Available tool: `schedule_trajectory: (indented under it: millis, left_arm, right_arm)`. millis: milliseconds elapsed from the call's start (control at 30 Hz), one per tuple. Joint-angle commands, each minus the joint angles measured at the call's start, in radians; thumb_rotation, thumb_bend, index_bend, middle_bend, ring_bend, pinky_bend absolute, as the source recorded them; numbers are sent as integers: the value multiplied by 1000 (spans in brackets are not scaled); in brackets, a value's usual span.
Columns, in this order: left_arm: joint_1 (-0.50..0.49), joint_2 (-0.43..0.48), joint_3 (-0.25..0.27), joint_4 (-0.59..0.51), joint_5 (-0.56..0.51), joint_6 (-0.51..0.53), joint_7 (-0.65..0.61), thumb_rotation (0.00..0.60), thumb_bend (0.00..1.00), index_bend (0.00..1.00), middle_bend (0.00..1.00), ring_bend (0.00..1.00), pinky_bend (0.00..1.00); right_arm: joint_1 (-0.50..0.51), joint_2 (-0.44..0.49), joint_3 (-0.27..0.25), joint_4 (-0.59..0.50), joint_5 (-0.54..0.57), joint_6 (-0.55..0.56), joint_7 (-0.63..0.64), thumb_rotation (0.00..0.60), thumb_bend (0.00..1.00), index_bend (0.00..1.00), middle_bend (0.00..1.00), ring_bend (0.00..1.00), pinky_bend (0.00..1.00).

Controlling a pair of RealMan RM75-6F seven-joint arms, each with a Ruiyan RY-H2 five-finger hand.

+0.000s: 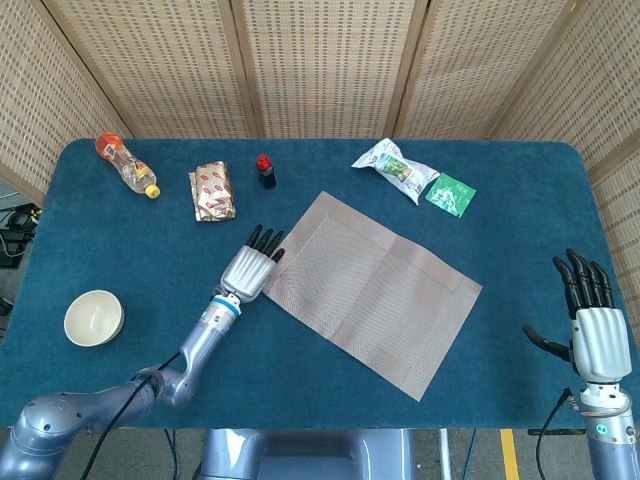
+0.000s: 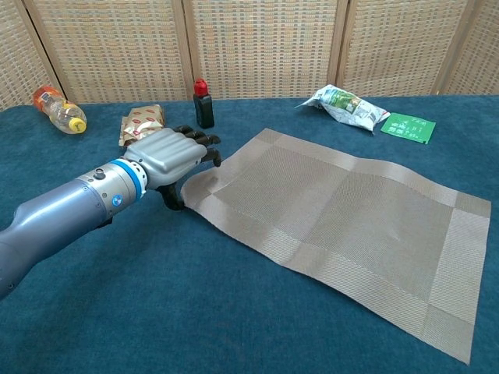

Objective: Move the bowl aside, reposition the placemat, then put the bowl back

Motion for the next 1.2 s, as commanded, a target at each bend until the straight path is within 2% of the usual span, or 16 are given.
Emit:
schedule_trajectory:
  millis: [33, 467, 733, 967, 1200]
  left_arm:
    - [-5, -24, 18, 36, 55, 37, -67, 600, 316, 226, 0, 0, 0]
    - [-11, -46, 44, 92, 161, 110, -214, 600, 340, 208, 0, 0, 0]
    - [-12, -77, 47, 149, 187, 134, -256, 600, 340, 504, 0, 0, 0]
    - [-8, -87, 42, 177, 186, 134, -266, 600, 344, 552, 0, 0, 0]
    - [6, -76, 48, 172, 189, 133, -275, 600, 521, 581, 0, 0, 0]
  right_arm:
    - [0, 1, 1, 0, 1, -1, 1, 600, 157, 21, 0, 0, 0]
    - [-2, 3, -2, -8, -5, -4, 4, 600, 157, 21, 0, 0, 0]
    - [-3, 7, 0, -13, -3, -7, 11, 600, 157, 21, 0, 0, 0]
    - [-3, 9, -2, -16, -6, -10, 12, 600, 157, 21, 0, 0, 0]
    - [-4, 10, -5, -20, -8, -14, 9, 600, 157, 21, 0, 0, 0]
